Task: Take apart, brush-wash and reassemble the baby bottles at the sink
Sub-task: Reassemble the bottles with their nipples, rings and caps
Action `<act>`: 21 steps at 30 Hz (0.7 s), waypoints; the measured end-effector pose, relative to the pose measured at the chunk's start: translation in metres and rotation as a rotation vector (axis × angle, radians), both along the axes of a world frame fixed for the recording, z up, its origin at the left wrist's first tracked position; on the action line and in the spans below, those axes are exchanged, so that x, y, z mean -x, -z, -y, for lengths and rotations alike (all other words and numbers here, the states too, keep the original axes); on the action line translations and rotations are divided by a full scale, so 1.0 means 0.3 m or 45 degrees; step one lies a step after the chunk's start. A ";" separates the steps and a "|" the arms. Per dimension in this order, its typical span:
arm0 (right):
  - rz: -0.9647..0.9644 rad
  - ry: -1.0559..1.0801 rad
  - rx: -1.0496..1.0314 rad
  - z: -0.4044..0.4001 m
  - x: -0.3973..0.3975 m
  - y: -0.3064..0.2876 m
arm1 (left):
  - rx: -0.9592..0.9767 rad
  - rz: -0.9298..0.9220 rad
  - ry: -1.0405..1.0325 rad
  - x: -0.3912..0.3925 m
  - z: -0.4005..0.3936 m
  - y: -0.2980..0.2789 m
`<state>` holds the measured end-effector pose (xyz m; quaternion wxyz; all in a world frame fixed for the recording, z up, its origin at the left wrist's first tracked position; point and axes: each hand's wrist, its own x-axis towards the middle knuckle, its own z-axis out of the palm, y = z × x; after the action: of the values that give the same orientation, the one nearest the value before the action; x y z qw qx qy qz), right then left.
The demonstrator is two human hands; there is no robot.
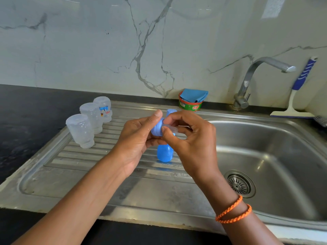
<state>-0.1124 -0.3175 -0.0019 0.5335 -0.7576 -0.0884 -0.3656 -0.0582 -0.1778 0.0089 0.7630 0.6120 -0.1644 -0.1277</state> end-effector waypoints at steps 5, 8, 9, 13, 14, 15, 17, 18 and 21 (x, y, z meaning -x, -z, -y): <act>-0.053 -0.062 -0.070 0.002 0.000 0.010 | -0.002 -0.051 -0.037 -0.006 0.002 0.002; -0.087 -0.088 -0.062 -0.011 -0.005 0.022 | -0.029 -0.039 -0.079 -0.019 -0.007 -0.005; -0.091 -0.081 -0.042 -0.019 -0.008 0.026 | -0.045 -0.020 -0.096 -0.021 -0.009 -0.006; -0.112 -0.083 -0.013 -0.026 -0.021 0.013 | -0.081 0.007 -0.108 -0.022 -0.019 -0.012; -0.117 -0.073 0.009 -0.021 -0.027 0.005 | -0.091 -0.002 -0.109 -0.022 -0.021 -0.012; -0.116 -0.055 0.052 -0.020 -0.035 -0.005 | -0.095 -0.016 -0.112 -0.024 -0.027 -0.016; -0.121 -0.034 0.126 -0.026 -0.046 -0.028 | -0.081 -0.056 -0.127 -0.033 -0.036 -0.023; -0.120 -0.037 0.148 -0.035 -0.055 -0.043 | -0.060 -0.072 -0.138 -0.040 -0.047 -0.031; -0.135 -0.097 0.148 -0.056 -0.108 -0.090 | 0.003 -0.089 -0.194 -0.069 -0.082 -0.043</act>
<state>-0.0799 -0.3007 0.0252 0.5061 -0.8016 -0.1097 -0.2987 -0.0375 -0.1533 0.0219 0.7765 0.6169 -0.0909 -0.0903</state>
